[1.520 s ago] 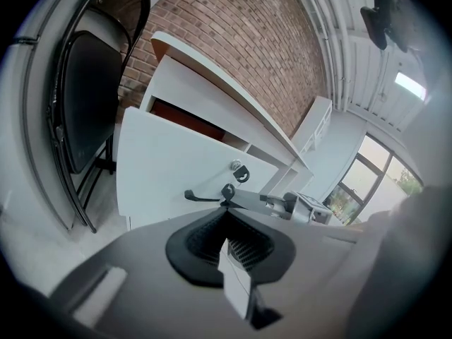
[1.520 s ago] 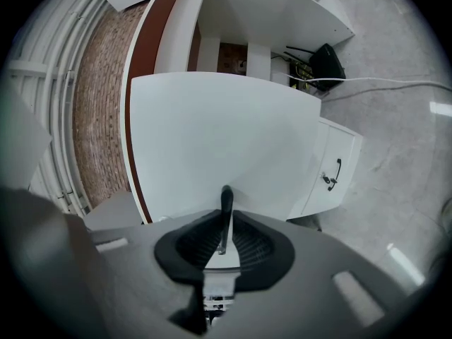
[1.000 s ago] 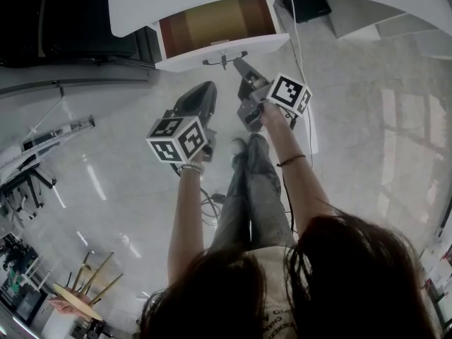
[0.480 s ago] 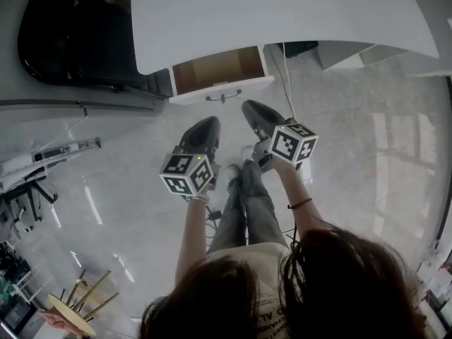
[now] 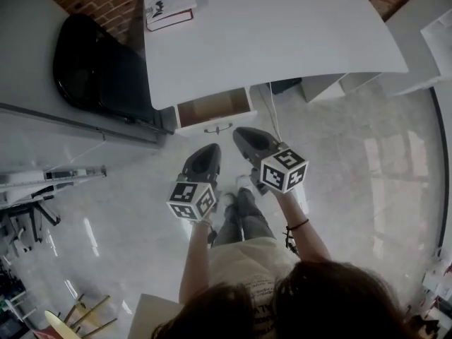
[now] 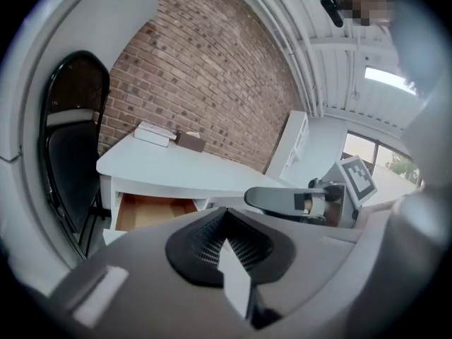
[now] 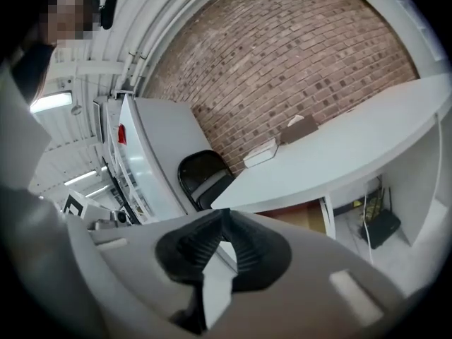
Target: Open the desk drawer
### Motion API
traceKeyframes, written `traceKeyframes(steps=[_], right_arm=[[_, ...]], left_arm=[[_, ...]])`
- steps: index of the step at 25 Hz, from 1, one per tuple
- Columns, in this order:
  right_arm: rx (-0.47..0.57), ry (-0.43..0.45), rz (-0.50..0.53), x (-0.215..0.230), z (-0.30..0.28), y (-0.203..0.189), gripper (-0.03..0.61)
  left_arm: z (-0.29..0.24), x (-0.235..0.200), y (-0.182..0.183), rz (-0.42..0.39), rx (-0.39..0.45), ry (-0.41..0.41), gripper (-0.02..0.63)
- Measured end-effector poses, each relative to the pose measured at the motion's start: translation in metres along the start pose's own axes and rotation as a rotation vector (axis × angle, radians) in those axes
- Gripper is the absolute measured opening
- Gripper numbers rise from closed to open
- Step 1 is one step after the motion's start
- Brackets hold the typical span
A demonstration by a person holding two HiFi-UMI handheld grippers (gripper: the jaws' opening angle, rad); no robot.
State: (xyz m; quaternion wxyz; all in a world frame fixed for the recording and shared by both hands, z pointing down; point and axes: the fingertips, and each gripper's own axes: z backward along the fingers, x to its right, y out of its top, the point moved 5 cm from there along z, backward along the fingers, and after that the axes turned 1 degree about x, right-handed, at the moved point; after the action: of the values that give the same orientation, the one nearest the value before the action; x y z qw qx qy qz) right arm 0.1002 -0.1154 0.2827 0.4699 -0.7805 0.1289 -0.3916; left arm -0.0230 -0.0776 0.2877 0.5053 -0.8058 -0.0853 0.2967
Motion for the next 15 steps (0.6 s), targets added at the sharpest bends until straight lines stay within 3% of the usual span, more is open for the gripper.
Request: traceKeyframes(steps=[15], right_arm=[[0.057,0.09,0.146,-0.075,0.029,0.072,0.003]], left_arm=[[0.045,0.04,0.073,-0.107,0.095,-0.019,-0.002]])
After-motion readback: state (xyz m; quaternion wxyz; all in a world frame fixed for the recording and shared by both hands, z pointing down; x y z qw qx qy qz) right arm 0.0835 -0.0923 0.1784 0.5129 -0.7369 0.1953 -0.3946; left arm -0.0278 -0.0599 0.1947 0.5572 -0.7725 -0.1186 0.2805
